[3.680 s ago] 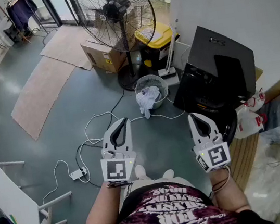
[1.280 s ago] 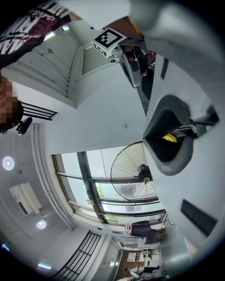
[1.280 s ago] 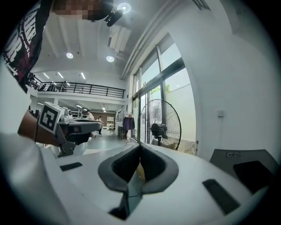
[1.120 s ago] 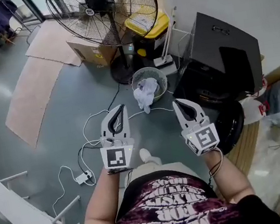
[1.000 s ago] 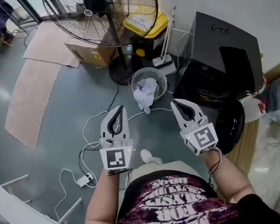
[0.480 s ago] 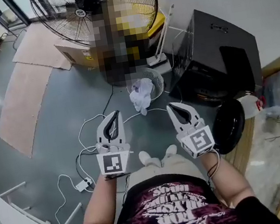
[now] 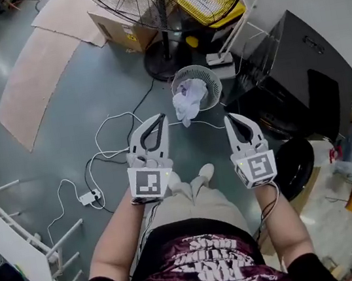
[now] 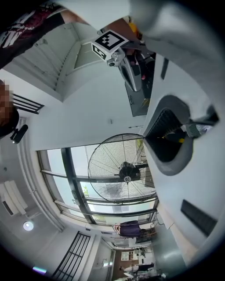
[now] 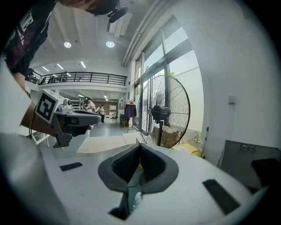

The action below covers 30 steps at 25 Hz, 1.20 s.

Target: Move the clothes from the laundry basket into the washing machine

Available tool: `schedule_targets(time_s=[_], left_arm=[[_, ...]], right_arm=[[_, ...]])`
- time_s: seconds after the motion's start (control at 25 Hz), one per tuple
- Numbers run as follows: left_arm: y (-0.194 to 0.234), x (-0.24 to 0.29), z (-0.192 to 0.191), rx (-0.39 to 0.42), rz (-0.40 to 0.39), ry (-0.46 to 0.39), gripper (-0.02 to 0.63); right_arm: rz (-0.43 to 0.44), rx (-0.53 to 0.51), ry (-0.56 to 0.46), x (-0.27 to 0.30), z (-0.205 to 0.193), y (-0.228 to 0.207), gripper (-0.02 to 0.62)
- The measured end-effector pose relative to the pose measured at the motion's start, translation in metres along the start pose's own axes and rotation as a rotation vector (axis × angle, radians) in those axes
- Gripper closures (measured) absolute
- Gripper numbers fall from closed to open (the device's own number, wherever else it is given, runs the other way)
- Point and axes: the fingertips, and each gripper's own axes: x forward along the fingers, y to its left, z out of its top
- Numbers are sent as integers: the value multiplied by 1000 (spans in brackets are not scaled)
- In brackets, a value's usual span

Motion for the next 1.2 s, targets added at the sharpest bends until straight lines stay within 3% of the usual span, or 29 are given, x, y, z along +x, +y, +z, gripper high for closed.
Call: schedule_targets(time_s=[0.44,0.76,1.2], left_arm=[[-33,55,-18,27,88,33,601],[-27,62,-45,-9,146,69,601],[-13,87,-105,-6,84,142,601]], right_arm=[[64,50,-26,20,-30,-68,589],[129,50,27,57,-68,-72,589],[170,29,170,114,-148,-62,589]])
